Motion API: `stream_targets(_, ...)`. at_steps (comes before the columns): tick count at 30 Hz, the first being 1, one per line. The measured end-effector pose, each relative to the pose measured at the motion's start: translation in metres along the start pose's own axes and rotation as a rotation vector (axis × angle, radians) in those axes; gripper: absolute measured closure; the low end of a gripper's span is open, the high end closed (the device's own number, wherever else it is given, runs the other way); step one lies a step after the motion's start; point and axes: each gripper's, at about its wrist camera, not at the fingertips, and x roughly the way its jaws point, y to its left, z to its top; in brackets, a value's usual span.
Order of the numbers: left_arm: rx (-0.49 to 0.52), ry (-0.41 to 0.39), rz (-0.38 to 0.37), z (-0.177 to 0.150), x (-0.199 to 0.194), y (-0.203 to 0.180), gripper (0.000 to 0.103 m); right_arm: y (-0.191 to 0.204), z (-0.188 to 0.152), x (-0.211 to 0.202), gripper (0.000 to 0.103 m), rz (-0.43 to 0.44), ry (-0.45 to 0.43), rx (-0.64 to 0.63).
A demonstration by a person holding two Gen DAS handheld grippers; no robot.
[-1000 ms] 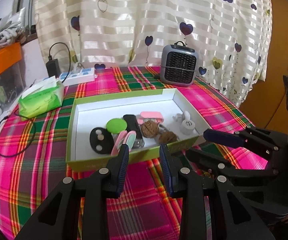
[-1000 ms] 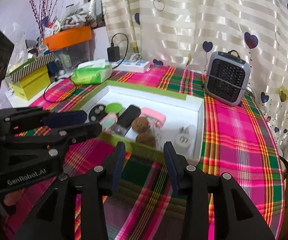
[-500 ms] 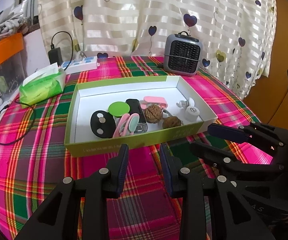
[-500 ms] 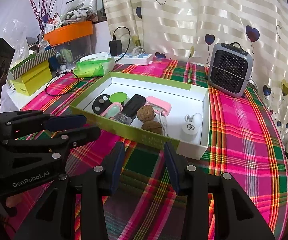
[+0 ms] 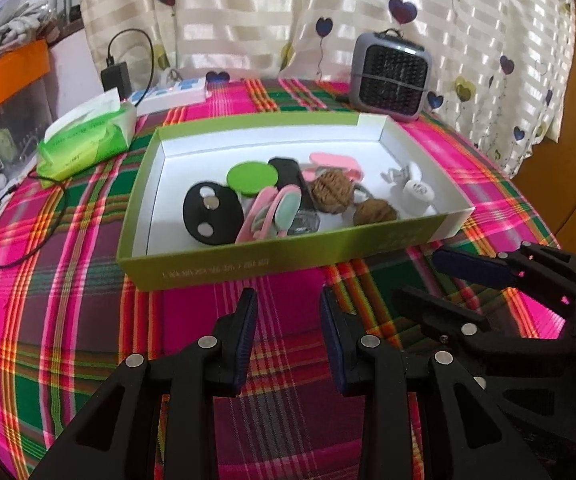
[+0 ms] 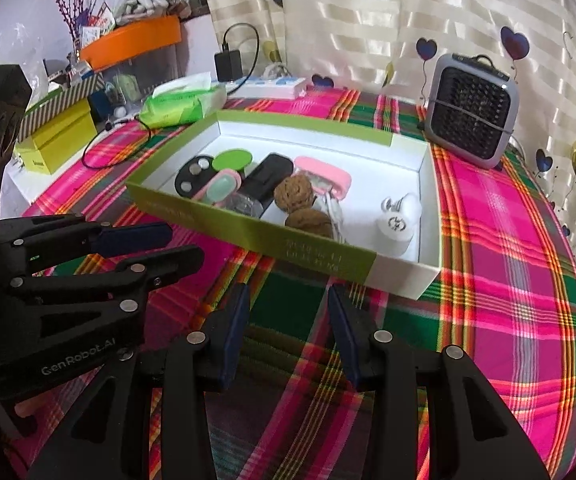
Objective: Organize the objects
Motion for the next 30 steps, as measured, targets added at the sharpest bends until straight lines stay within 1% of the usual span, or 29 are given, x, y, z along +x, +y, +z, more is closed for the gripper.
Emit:
stream_targets(7, 0.014, 0.004, 0.031, 0.000, 0.002, -0.003, 0.074, -0.004, -0.001, 0.011, 0.061, -0.013, 0.052, 0.015)
stream_targets(10, 0.019, 0.006, 0.046, 0.000, 0.002, -0.004, 0.074, 0.000, -0.001, 0.011, 0.058, -0.023, 0.055, 0.000)
stream_targets(30, 0.021, 0.006, 0.052, 0.000, 0.003, -0.004, 0.074, -0.001, -0.002, 0.011, 0.058, -0.023, 0.056, 0.002)
